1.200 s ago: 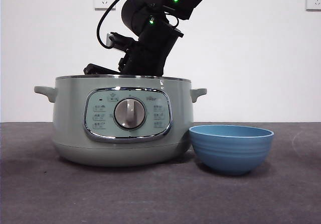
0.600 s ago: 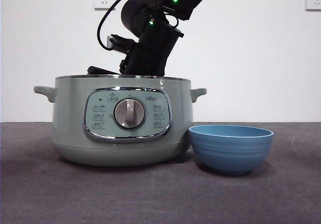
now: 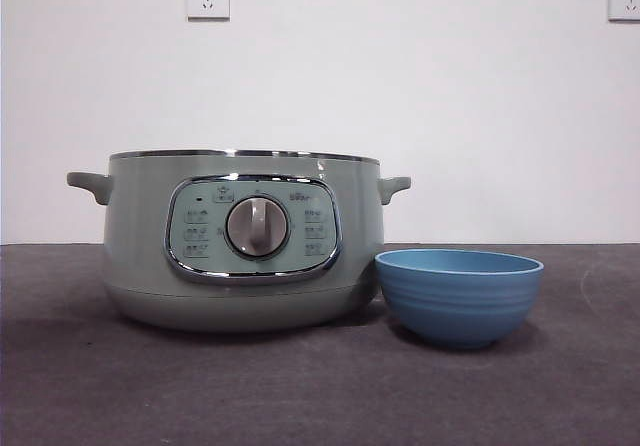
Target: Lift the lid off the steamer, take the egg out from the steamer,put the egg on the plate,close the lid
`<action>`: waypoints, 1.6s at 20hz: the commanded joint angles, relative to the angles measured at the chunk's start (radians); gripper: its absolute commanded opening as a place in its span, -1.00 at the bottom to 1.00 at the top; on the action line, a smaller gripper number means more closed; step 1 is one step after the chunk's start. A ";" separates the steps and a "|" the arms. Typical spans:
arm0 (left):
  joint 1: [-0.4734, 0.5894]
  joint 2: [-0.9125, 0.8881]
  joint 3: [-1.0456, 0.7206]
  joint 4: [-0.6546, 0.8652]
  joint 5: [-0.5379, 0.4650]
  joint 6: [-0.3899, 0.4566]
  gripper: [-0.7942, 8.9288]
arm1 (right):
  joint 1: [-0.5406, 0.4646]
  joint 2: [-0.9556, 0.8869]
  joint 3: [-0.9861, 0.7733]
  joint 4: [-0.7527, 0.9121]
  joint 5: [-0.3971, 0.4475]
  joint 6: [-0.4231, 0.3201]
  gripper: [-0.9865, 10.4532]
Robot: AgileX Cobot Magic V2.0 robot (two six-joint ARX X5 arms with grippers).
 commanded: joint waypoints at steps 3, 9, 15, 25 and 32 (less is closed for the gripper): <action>0.001 0.026 0.008 0.071 0.044 -0.002 -0.85 | -0.121 -0.068 -0.057 -0.066 -0.006 -0.017 -0.85; 0.001 0.077 0.007 0.124 0.091 -0.001 -0.85 | -0.241 -0.089 -0.330 0.085 -0.148 -0.037 -0.85; 0.000 0.155 0.008 0.148 0.099 -0.001 -0.85 | -0.235 -0.049 -0.628 0.380 -0.190 -0.030 -0.85; 0.000 0.241 0.007 0.227 0.146 -0.002 -0.85 | -0.173 0.221 -0.700 0.606 -0.188 -0.036 -0.85; 0.000 0.243 0.007 0.230 0.146 -0.001 -0.85 | -0.166 0.310 -0.700 0.633 -0.181 -0.048 -0.85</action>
